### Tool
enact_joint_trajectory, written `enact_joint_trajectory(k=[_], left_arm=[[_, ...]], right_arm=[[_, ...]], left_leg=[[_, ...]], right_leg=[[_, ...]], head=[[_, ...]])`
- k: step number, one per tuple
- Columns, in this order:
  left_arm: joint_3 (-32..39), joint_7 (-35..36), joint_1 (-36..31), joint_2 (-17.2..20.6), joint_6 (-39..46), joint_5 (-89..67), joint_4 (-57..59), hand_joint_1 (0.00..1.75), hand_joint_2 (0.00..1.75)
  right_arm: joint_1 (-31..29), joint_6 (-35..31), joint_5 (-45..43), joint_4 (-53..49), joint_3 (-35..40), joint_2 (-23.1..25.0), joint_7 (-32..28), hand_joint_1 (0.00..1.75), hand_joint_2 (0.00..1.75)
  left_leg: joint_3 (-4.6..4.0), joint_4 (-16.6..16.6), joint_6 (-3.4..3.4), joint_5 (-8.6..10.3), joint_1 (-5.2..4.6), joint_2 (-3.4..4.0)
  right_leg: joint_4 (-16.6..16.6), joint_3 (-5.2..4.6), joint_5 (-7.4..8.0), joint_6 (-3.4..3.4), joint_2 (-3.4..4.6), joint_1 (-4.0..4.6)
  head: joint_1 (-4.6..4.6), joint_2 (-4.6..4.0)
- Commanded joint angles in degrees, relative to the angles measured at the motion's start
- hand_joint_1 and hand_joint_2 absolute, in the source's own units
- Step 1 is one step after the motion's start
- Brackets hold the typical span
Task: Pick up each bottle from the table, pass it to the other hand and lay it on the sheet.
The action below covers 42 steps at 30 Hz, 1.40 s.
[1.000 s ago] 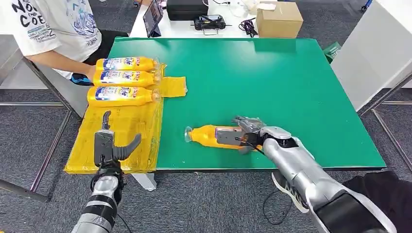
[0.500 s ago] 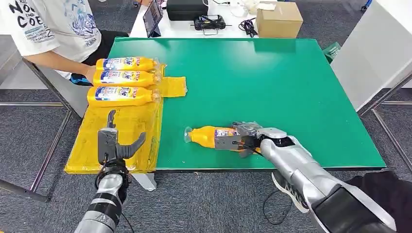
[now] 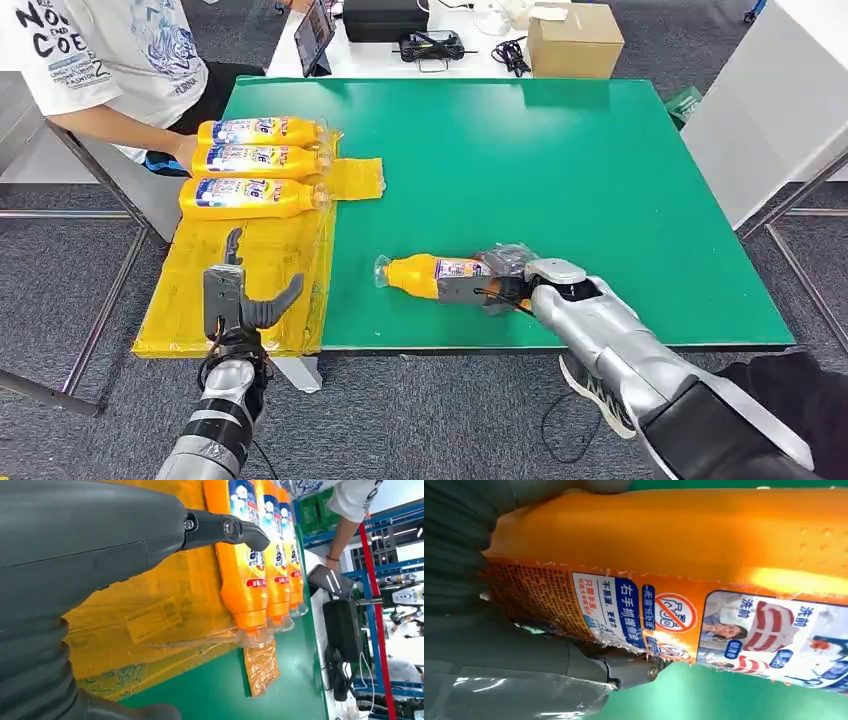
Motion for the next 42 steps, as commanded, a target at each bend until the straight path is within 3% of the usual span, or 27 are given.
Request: enact_joint_trajectory(k=[1,3,4,5,7,11,17,21,25,33,42], left_arm=[[0.67,1.52,1.29,0.4,-1.04,-0.53,-2.96,0.0,1.75],[0.86,2.38,2.78,0.08,-2.01,-0.92,-5.32,0.0,1.75],[0.82,2.58,2.95,0.03,-2.11,-1.06,-5.6,0.0,1.75],[0.76,2.67,3.0,-0.05,-2.46,-1.04,-5.76,0.0,1.75],[0.41,3.23,3.5,-0.34,-3.78,-0.57,-6.34,0.0,1.75],[-2.24,6.2,3.81,-0.96,-12.88,6.33,-7.63,0.0,1.75],[-2.81,6.74,3.82,-0.86,-14.16,7.45,-7.73,0.0,1.75],[-7.06,8.78,5.07,1.32,-28.15,18.76,-10.24,0.0,1.75],[-12.97,10.27,5.54,5.36,-43.61,28.97,-10.11,0.0,1.75],[-18.62,7.95,6.86,7.52,-49.08,30.97,-12.73,0.0,1.75],[-21.98,7.34,6.67,8.0,-49.23,29.71,-12.81,0.0,1.75]], right_arm=[[13.13,-25.99,-0.77,-18.3,-15.39,1.11,0.76,1.75,1.75],[21.7,-29.32,4.85,-31.22,-23.74,4.16,1.44,1.75,1.75],[22.68,-28.0,6.05,-33.39,-24.57,4.44,2.29,1.75,1.75],[24.16,-30.4,6.57,-35.3,-27.04,5.67,0.77,1.75,1.75],[28.0,-38.76,5.97,-40.52,-34.32,9.84,-5.78,1.75,1.75],[34.62,-50.12,0.49,-50.58,-43.48,14.38,-15.67,1.75,1.75],[35.02,-50.71,0.02,-49.75,-44.54,14.49,-16.7,1.75,1.75],[37.33,-46.35,-7.08,-46.62,-47.43,15.32,-23.38,1.75,1.75],[38.34,-39.6,-6.88,-40.67,-44.66,15.08,-27.78,1.75,1.75],[39.47,-31.17,-7.46,-31.69,-37.99,18.03,-30.63,1.75,1.75],[36.44,-27.87,-7.03,-22.67,-30.64,20.73,-31.23,1.75,1.75]], left_leg=[[0.14,-0.06,-0.04,-0.05,0.04,0.0],[0.35,-0.13,-0.09,-0.14,0.12,0.06],[0.17,-0.08,-0.07,-0.1,0.11,0.07],[0.64,-0.11,-0.16,-0.34,0.14,0.16],[0.09,-0.05,-0.12,-0.18,0.06,0.08],[0.05,0.04,-0.12,-0.24,0.12,-0.37],[0.13,-0.01,-0.1,-0.24,0.07,-0.14],[0.1,-0.08,-0.11,-0.17,0.02,-0.17],[0.4,-0.14,-0.12,-0.25,0.06,-0.06],[0.24,-0.14,-0.11,-0.2,0.1,0.06],[0.24,-0.13,-0.11,-0.21,0.1,0.11]], right_leg=[[-0.08,0.16,-0.04,-0.06,-0.01,0.04],[-0.2,0.38,-0.09,-0.12,0.05,0.13],[-0.13,0.18,-0.04,-0.1,0.09,0.12],[-0.12,0.6,-0.28,-0.22,0.16,0.16],[-0.01,0.06,-0.1,-0.11,0.1,0.08],[0.08,0.1,-0.29,-0.15,-0.34,0.11],[-0.02,0.17,-0.21,-0.14,-0.17,0.06],[-0.08,0.14,-0.16,-0.15,-0.26,0.02],[-0.17,0.41,-0.21,-0.2,-0.11,0.07],[-0.14,0.23,-0.14,-0.17,0.01,0.11],[-0.11,0.21,-0.15,-0.18,0.06,0.1]], head=[[0.02,0.0],[0.04,0.0],[0.02,0.0],[0.04,0.0],[0.0,0.0],[0.02,0.0],[0.02,0.0],[0.0,0.0],[0.0,0.0],[0.0,0.0],[0.0,0.0]])
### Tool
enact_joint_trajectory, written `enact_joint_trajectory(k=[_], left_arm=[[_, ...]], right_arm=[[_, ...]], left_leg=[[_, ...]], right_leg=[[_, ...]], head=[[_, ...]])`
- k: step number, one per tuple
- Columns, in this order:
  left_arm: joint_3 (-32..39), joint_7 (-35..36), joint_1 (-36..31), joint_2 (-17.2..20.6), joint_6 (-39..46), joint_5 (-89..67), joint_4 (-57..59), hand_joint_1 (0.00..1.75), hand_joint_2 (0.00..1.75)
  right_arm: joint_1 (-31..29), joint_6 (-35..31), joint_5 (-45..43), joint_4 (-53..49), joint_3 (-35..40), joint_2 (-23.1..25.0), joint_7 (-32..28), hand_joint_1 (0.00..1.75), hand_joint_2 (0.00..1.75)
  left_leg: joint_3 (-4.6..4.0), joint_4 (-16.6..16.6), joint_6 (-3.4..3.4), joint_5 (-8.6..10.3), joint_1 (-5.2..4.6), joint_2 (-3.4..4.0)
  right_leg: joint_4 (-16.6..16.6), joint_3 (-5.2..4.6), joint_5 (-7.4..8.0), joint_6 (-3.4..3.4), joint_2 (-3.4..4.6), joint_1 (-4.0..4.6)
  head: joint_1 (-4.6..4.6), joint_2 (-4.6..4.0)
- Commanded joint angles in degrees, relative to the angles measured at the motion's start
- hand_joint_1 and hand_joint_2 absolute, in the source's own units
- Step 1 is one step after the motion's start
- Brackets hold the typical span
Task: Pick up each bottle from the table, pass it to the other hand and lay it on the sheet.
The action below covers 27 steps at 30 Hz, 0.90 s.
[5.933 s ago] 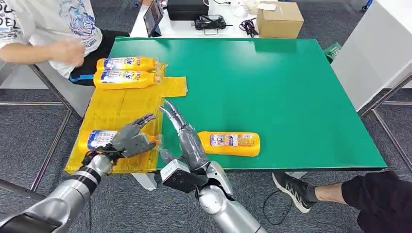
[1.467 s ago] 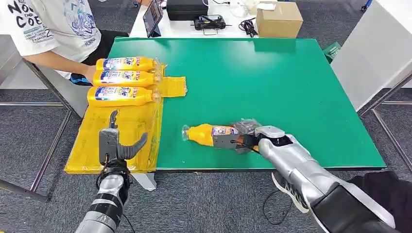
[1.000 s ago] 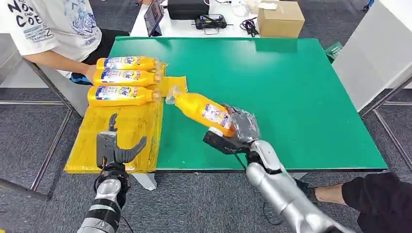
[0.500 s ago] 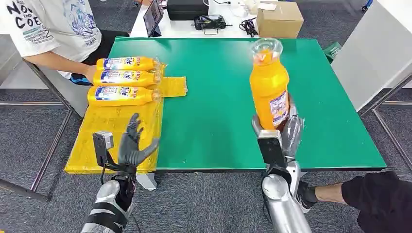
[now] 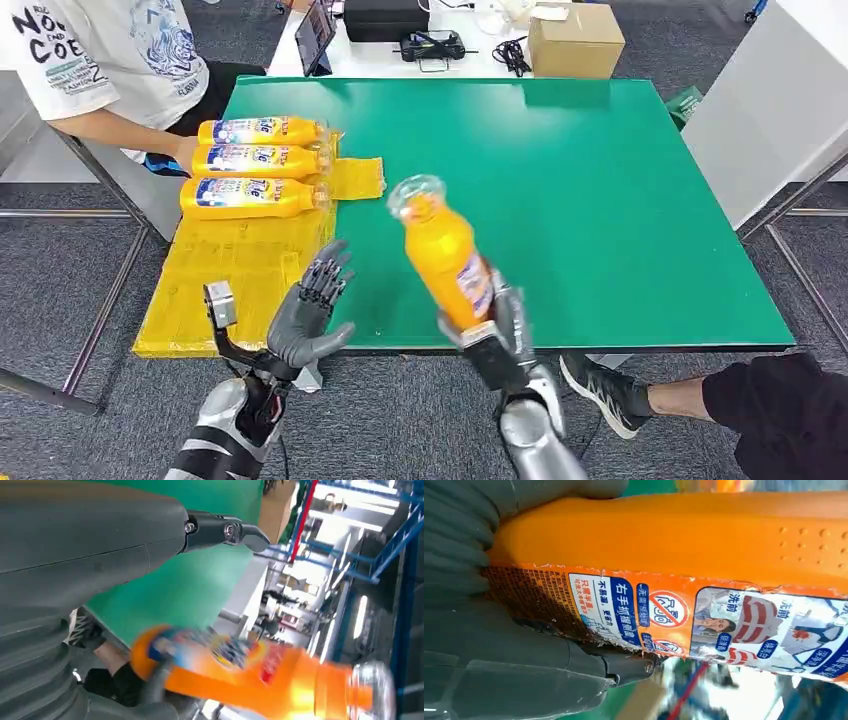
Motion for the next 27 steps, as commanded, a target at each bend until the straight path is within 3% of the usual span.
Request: enact_joint_trajectory(k=[1,3,7,8,9,16,27], left_arm=[[-6.24,-0.49,-1.28,3.8,-0.07,-1.4,1.29,0.0,1.75],[-6.44,-0.84,-1.64,3.68,-0.2,-1.75,2.06,0.0,1.75],[-6.46,-0.88,-1.7,3.63,-0.18,-1.79,2.18,0.0,1.75],[-6.46,-0.88,-1.7,3.63,-0.18,-1.79,2.18,0.0,1.75],[-6.51,-0.91,-1.8,3.61,-0.25,-1.88,2.18,0.0,1.75],[-7.17,-0.95,-2.01,3.54,-0.79,-2.42,2.45,0.0,1.75],[-6.73,-0.59,-1.87,3.41,-1.69,-1.34,2.61,0.0,1.75]], right_arm=[[-4.75,2.36,0.41,13.39,8.79,1.94,-0.03,1.75,1.75],[-5.83,3.68,1.19,15.44,11.01,2.32,0.65,1.75,1.75],[-5.95,3.47,1.4,15.92,11.32,2.55,0.82,1.75,1.75],[-5.95,3.47,1.4,15.92,11.32,2.55,0.82,1.75,1.75],[-6.21,3.64,1.72,16.66,11.99,2.55,0.87,1.75,1.75],[-8.34,5.08,3.12,24.24,16.73,4.52,1.65,1.75,1.75],[-9.32,6.05,3.29,26.66,17.97,4.32,2.27,1.75,1.75]], left_leg=[[0.24,-0.06,-0.05,-0.08,0.02,0.18],[0.53,-0.07,-0.09,-0.19,0.04,0.25],[0.2,-0.06,-0.04,-0.05,0.01,0.11],[0.64,-0.09,-0.1,-0.21,0.05,0.22],[0.33,-0.07,-0.06,-0.09,0.03,0.09],[0.29,-0.08,-0.06,-0.07,0.02,0.12],[0.29,-0.06,-0.05,-0.07,0.02,0.05]], right_leg=[[-0.07,0.19,-0.02,-0.08,0.17,0.03],[-0.07,0.45,-0.12,-0.15,0.24,0.05],[-0.06,0.17,-0.02,-0.07,0.1,0.01],[-0.1,0.57,-0.15,-0.17,0.21,0.06],[-0.08,0.3,-0.06,-0.1,0.08,0.04],[-0.08,0.25,-0.04,-0.09,0.11,0.03],[-0.06,0.26,-0.07,-0.08,0.05,0.02]], head=[[-0.02,0.0],[-0.02,0.0],[-0.02,0.0],[-0.02,0.0],[0.0,0.0],[0.02,0.0],[0.02,0.0]])
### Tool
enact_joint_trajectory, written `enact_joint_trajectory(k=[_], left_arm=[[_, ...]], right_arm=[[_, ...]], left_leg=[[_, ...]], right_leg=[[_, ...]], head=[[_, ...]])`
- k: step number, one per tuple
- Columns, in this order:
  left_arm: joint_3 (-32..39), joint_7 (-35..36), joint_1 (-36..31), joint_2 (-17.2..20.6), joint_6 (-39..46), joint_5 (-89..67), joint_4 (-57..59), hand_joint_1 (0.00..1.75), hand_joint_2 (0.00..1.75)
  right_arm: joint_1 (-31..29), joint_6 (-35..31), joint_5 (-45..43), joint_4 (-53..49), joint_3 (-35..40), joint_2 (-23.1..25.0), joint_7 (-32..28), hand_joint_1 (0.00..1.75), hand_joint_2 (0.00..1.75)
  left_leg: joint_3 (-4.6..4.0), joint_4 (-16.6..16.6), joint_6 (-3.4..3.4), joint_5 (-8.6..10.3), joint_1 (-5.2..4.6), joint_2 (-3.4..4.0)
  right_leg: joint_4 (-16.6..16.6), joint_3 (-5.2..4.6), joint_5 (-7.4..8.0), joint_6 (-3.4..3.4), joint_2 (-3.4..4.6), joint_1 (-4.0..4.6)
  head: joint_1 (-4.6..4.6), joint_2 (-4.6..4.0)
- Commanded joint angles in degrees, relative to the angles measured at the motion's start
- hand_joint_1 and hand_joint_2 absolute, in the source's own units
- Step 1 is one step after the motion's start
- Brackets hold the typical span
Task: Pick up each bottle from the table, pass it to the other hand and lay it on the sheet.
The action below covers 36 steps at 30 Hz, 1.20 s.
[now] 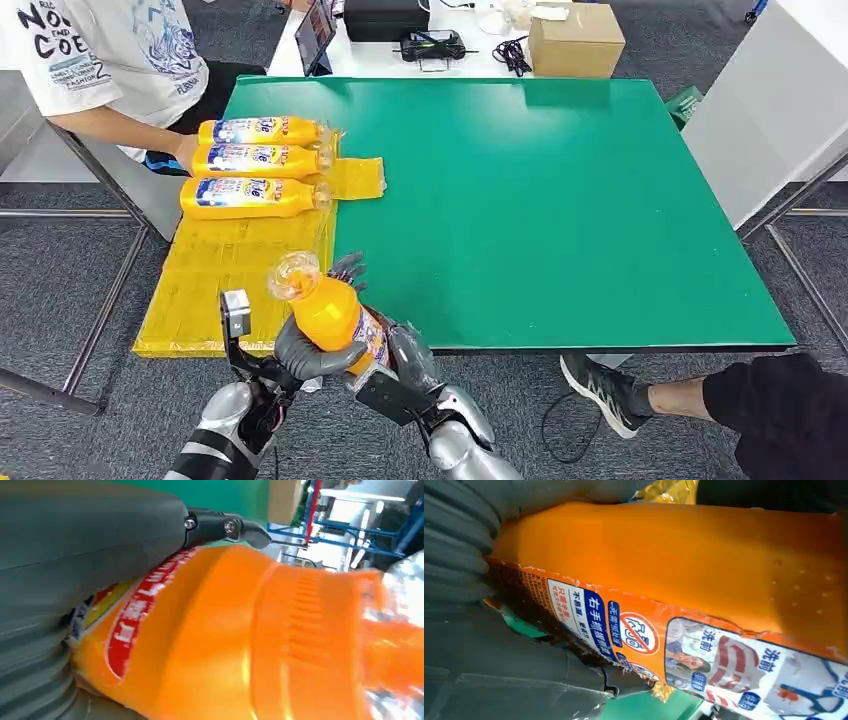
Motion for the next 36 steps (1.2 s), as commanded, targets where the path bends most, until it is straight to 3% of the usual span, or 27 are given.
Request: enact_joint_trajectory(k=[1,4,6,7,8,12,16,17,24,26,27,28,29,30,31,36], left_arm=[[-2.33,0.48,-2.05,1.17,-1.17,0.84,2.74,0.0,1.75],[-2.24,0.44,-1.99,1.15,-1.22,0.95,2.69,0.0,1.75],[-2.24,0.44,-1.99,1.15,-1.22,0.95,2.69,0.0,1.75],[-1.79,0.49,-1.74,0.9,-1.47,1.65,2.51,1.36,1.75],[-1.71,0.58,-1.66,0.86,-1.57,1.81,2.42,1.75,1.75],[-1.07,0.79,-1.27,0.48,-1.88,2.68,2.07,1.75,1.75],[-1.39,1.31,-1.26,0.55,-2.35,2.8,2.0,1.75,1.75],[-1.64,1.45,-1.29,0.54,-2.44,2.68,2.09,1.75,1.75],[-1.8,1.33,-1.41,0.62,-2.2,2.51,2.31,1.75,1.75],[-1.32,1.33,-1.52,0.64,-1.57,2.48,2.18,1.75,1.75],[-1.26,1.33,-1.58,0.72,-1.57,2.48,2.16,1.75,1.75],[-1.05,1.35,-1.55,0.74,-1.37,2.47,2.06,1.75,1.75],[-0.41,1.38,-1.27,0.62,-0.7,2.45,1.68,1.75,1.75],[0.08,1.45,-1.13,0.72,-0.09,2.19,1.21,1.75,1.75],[0.51,1.44,-1.14,0.9,0.32,2.0,0.85,1.75,1.75],[3.55,2.39,-1.35,0.79,3.09,1.1,-0.16,1.75,1.75]], right_arm=[[-3.19,0.79,0.37,7.34,3.7,-0.36,0.68,1.75,1.75],[-3.2,0.79,0.32,7.35,3.66,-0.34,0.7,1.75,1.75],[-3.2,0.79,0.32,7.35,3.66,-0.34,0.7,1.75,1.75],[-3.15,0.66,0.24,7.24,3.57,-0.34,0.81,1.75,1.75],[-3.19,0.71,0.24,7.29,3.58,-0.33,0.86,1.75,1.75],[-3.3,0.71,0.24,7.5,3.54,-0.21,1.04,1.75,1.75],[-3.37,0.67,0.22,7.41,3.37,-0.29,1.13,1.75,1.75],[-3.4,0.66,0.22,7.4,3.34,-0.28,1.12,1.75,1.75],[-3.58,-0.3,0.24,7.17,2.82,-0.24,1.31,1.75,1.75],[-3.53,-1.44,0.1,6.56,2.06,-0.21,1.66,1.36,1.75],[-3.66,-1.4,0.1,6.49,2.05,-0.19,1.66,1.36,1.75],[-3.54,-1.89,0.22,6.09,1.81,-0.27,1.98,0.3,1.75],[-3.33,-3.16,0.53,5.47,1.27,-0.14,2.87,0.0,1.75],[-3.45,-3.97,0.72,4.78,0.76,-0.13,3.73,0.0,1.75],[-3.61,-4.62,0.66,3.98,0.19,-0.2,4.23,0.0,0.0],[-3.25,-4.55,0.07,-1.87,-1.84,-1.3,6.08,0.0,0.0]], left_leg=[[0.46,-0.06,-0.07,-0.16,0.03,0.07],[0.2,-0.06,-0.04,-0.05,0.02,0.03],[0.54,-0.05,-0.1,-0.2,0.04,0.05],[0.23,-0.05,-0.05,-0.07,0.02,0.04],[0.39,-0.07,-0.07,-0.13,0.03,0.07],[0.24,-0.04,-0.04,-0.09,0.01,0.04],[1.0,-0.06,-0.13,-0.42,0.07,0.19],[0.28,-0.05,-0.05,-0.09,0.01,0.01],[0.24,-0.05,-0.04,-0.07,0.0,0.01],[0.24,-0.04,-0.05,-0.08,0.02,0.02],[0.37,-0.02,-0.06,-0.14,0.01,0.01],[0.25,-0.03,-0.05,-0.09,0.02,0.0],[0.42,-0.03,-0.07,-0.15,0.04,0.03],[0.29,-0.04,-0.05,-0.1,0.01,0.01],[0.44,-0.03,-0.07,-0.17,0.04,0.07],[0.28,0.04,-0.06,-0.14,0.03,0.09]], right_leg=[[-0.07,0.45,-0.13,-0.12,0.06,0.05],[-0.06,0.19,-0.05,-0.07,0.01,0.02],[-0.04,0.51,-0.19,-0.16,0.04,0.05],[-0.05,0.22,-0.06,-0.07,0.03,0.03],[-0.07,0.37,-0.11,-0.11,0.06,0.05],[-0.03,0.23,-0.08,-0.07,0.02,0.02],[-0.05,0.93,-0.36,-0.26,0.16,0.1],[-0.03,0.28,-0.1,-0.08,-0.01,0.02],[-0.04,0.22,-0.08,-0.07,0.0,0.01],[-0.04,0.22,-0.08,-0.08,0.01,0.03],[0.0,0.35,-0.15,-0.11,0.0,0.02],[-0.02,0.24,-0.1,-0.09,-0.01,0.03],[-0.05,0.4,-0.14,-0.13,0.02,0.06],[-0.04,0.27,-0.1,-0.09,0.0,0.02],[-0.04,0.42,-0.15,-0.12,0.05,0.05],[0.03,0.25,-0.11,-0.11,0.08,0.04]], head=[[0.02,0.0],[0.02,0.0],[0.0,0.0],[0.02,0.0],[0.0,0.0],[0.02,0.0],[0.02,0.0],[0.02,0.0],[0.0,0.0],[0.0,0.0],[0.02,0.0],[0.02,0.0],[0.0,0.0],[0.0,0.0],[0.0,0.0],[0.02,0.0]])
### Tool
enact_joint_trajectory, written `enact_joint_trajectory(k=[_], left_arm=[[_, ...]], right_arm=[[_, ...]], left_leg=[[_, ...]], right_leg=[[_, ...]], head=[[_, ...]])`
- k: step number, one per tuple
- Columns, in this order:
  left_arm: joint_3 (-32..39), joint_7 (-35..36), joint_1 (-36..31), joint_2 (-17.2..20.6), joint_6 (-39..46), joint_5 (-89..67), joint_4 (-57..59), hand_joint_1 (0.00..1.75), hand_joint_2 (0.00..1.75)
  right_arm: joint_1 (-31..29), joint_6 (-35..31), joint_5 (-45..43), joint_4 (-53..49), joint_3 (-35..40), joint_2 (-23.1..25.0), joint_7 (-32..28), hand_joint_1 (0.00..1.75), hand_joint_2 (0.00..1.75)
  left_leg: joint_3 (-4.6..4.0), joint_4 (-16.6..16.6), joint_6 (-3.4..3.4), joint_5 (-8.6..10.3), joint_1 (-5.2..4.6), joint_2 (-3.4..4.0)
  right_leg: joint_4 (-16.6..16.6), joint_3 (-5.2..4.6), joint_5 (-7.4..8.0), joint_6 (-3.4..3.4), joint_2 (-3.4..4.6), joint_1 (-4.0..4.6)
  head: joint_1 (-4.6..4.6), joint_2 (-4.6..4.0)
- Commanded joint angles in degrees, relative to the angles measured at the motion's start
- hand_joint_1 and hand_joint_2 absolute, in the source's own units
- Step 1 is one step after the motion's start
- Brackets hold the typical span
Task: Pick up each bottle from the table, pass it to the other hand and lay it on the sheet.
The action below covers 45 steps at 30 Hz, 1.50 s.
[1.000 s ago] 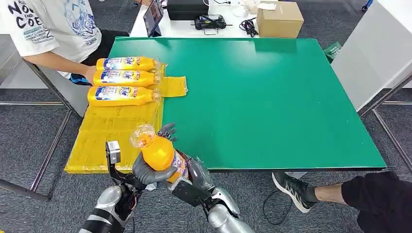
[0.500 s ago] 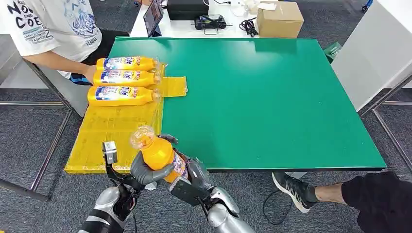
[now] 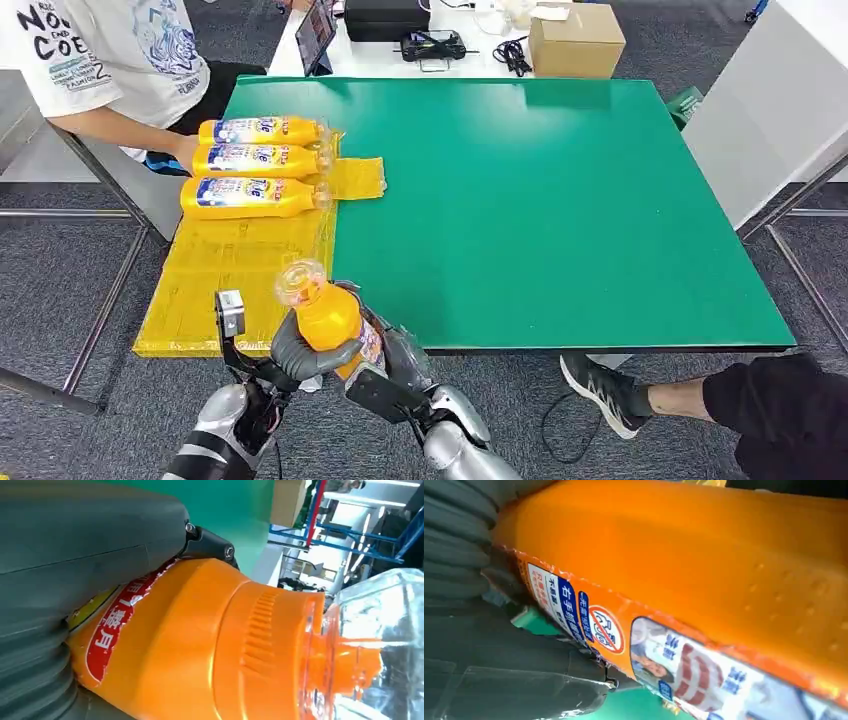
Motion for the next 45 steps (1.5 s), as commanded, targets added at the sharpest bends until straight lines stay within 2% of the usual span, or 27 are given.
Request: enact_joint_trajectory(k=[1,7,11,16,18,25,28,30,31,37,41,45], left_arm=[[3.25,1.28,-2.03,0.33,3.31,-1.34,0.03,1.75,1.75],[11.41,1.14,-6.74,0.21,11.18,-3.6,1.38,1.75,1.75],[16.57,1.26,-9.76,-0.39,14.78,-4.64,2.57,1.75,1.75],[18.03,-0.76,-12.01,0.06,22.61,-12.6,1.09,1.75,1.75],[17.91,-1.82,-13.4,-0.03,29.58,-20.69,1.33,1.75,1.75],[18.03,-1.79,-14.06,-0.45,30.69,-22.07,1.94,1.75,1.75],[14.93,-3.8,-16.65,0.73,42.88,-37.84,3.97,1.75,1.75],[9.64,-2.22,-19.41,3.33,54.35,-55.78,7.15,1.75,1.75],[7.79,-1.31,-20.68,4.14,56.14,-61.34,9.54,1.75,1.75],[7.25,-1.81,-21.81,4.17,57.75,-65.06,13.49,1.75,1.75],[-0.18,1.29,-24.52,7.39,56.39,-79.61,20.71,1.75,1.75],[-4.91,-1.54,-28.03,9.84,49.83,-80.42,29.45,1.75,1.75]], right_arm=[[-1.32,-0.69,-0.68,-6.35,-3.31,-1.98,2.41,0.0,0.0],[-1.05,2.39,-2.3,-17.76,-4.67,-5.11,3.55,0.0,0.0],[1.54,0.66,-4.08,-26.72,-6.05,-5.59,1.84,0.0,0.0],[3.61,-3.55,-5.8,-34.05,-7.34,-5.61,-0.93,0.0,0.0],[4.94,-6.84,-8.81,-38.73,-8.15,-4.98,-3.86,0.0,0.0],[5.35,-7.01,-9.71,-40.61,-7.89,-5.23,-3.96,0.0,0.0],[5.57,-10.65,-11.26,-43.19,-8.05,-4.48,-6.37,0.0,0.0],[4.85,-10.15,-12.12,-43.51,-7.46,-4.56,-5.63,0.0,0.0],[4.27,-9.58,-12.15,-42.79,-7.2,-4.61,-5.14,0.0,0.0],[3.55,-9.1,-12.54,-40.89,-7.19,-4.33,-5.03,0.0,0.0],[3.01,-7.0,-13.38,-39.73,-6.5,-4.55,-5.21,0.0,0.0],[2.91,-5.01,-13.53,-38.89,-5.55,-5.09,-4.8,0.0,0.0]], left_leg=[[0.17,0.01,-0.04,-0.08,0.03,0.04],[0.17,0.04,-0.05,-0.06,0.03,-0.02],[0.11,0.06,-0.07,-0.03,0.05,-0.11],[0.04,0.02,-0.03,0.02,0.02,-0.07],[0.07,0.02,-0.04,0.0,0.01,-0.06],[0.3,0.02,-0.07,-0.09,0.04,0.01],[0.12,0.01,-0.05,-0.01,0.02,-0.06],[0.06,0.04,-0.06,0.01,0.02,-0.12],[0.2,0.07,-0.08,-0.06,0.04,-0.13],[0.41,-0.04,-0.06,-0.07,0.01,0.02],[0.23,-0.02,-0.05,-0.02,0.01,0.08],[0.27,-0.06,-0.05,0.01,0.0,0.0]], right_leg=[[0.0,0.18,-0.06,-0.07,0.03,0.04],[0.03,0.19,-0.08,-0.09,-0.04,0.04],[0.06,0.14,-0.09,-0.09,-0.13,0.06],[0.03,0.06,-0.04,-0.05,-0.08,0.03],[0.04,0.09,-0.06,-0.05,-0.08,0.02],[-0.01,0.33,-0.1,-0.1,-0.01,0.05],[0.01,0.15,-0.05,-0.06,-0.07,0.03],[0.05,0.09,-0.06,-0.07,-0.13,0.03],[0.07,0.23,-0.13,-0.1,-0.14,0.05],[-0.01,0.42,-0.09,-0.11,0.04,0.02],[0.03,0.22,-0.04,-0.07,0.06,0.01],[-0.03,0.26,-0.02,-0.08,0.03,0.01]], head=[[0.0,0.0],[0.0,0.0],[0.0,0.0],[-0.02,0.0],[-0.02,0.0],[-0.02,0.0],[0.0,0.0],[0.0,0.0],[-0.02,0.0],[-0.02,0.0],[-0.02,0.0],[-0.02,0.0]])
